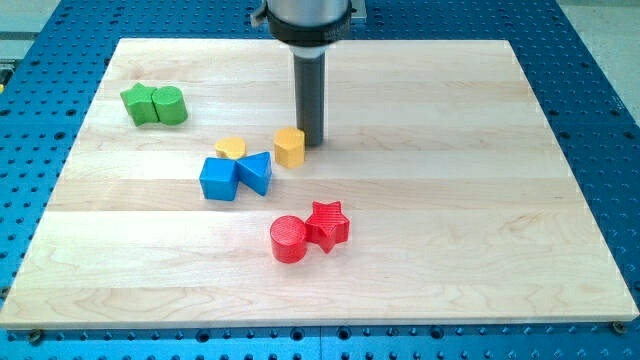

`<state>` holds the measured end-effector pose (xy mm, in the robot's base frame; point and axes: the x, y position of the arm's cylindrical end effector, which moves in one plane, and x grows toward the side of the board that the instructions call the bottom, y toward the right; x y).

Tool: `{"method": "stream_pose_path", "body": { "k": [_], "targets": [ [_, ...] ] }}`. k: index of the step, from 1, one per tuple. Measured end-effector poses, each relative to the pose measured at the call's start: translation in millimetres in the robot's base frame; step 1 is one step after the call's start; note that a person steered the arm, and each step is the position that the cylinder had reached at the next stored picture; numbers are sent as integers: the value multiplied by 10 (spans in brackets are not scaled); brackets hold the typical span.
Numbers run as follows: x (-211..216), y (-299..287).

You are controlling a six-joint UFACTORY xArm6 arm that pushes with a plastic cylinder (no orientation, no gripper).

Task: Place the red blocks into the blue blocks

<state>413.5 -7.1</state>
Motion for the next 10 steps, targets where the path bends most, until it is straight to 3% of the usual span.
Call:
{"method": "stream_pose_path", "body": {
  "k": [1,2,3,6,8,9,10],
  "targets": [
    [486,203],
    [917,844],
    [1167,1007],
    [1193,-108],
    [1042,-314],
    [1062,-387],
    [1699,323]
  ]
}}
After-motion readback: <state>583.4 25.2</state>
